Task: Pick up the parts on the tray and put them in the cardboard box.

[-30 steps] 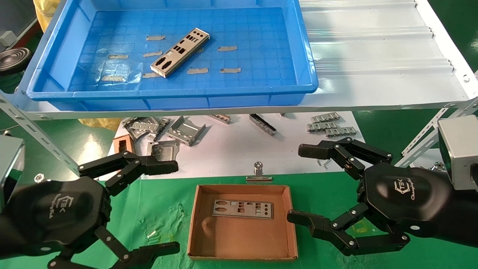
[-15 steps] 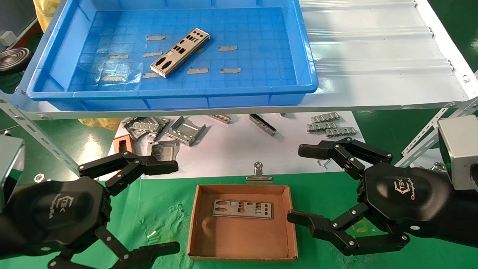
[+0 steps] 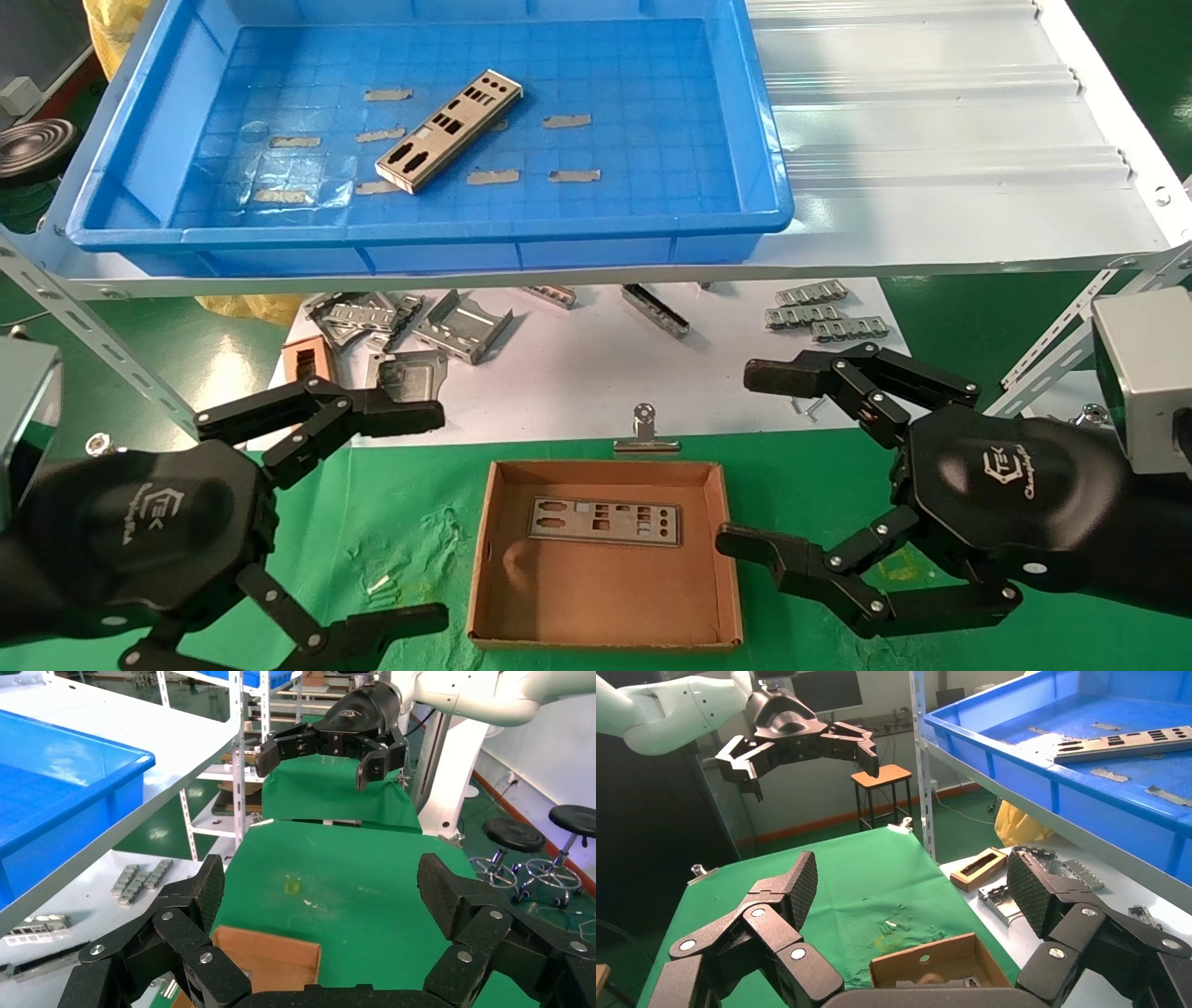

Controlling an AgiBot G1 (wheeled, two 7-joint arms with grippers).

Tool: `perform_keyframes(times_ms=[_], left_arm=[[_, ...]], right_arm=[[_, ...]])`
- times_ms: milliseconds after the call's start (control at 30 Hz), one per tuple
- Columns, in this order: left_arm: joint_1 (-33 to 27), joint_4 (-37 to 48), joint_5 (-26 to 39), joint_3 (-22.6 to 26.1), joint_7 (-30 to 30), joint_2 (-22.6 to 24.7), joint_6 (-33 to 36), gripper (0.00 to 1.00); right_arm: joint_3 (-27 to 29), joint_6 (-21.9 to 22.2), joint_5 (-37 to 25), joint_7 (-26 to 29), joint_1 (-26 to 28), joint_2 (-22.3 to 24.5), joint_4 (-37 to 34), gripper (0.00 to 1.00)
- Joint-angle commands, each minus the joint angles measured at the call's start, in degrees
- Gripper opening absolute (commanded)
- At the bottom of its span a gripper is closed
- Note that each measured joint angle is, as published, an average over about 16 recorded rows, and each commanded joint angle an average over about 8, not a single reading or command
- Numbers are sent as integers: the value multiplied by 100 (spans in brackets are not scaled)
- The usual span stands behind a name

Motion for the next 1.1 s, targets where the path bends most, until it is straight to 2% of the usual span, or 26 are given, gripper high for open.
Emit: perform_keyframes(times_ms=[33,1100], left_arm=[[0,0,0,0,0,0,0,100],[0,0,0,0,0,0,0,100]], right_arm=[[0,0,0,0,0,0,0,100],[0,0,0,0,0,0,0,100]])
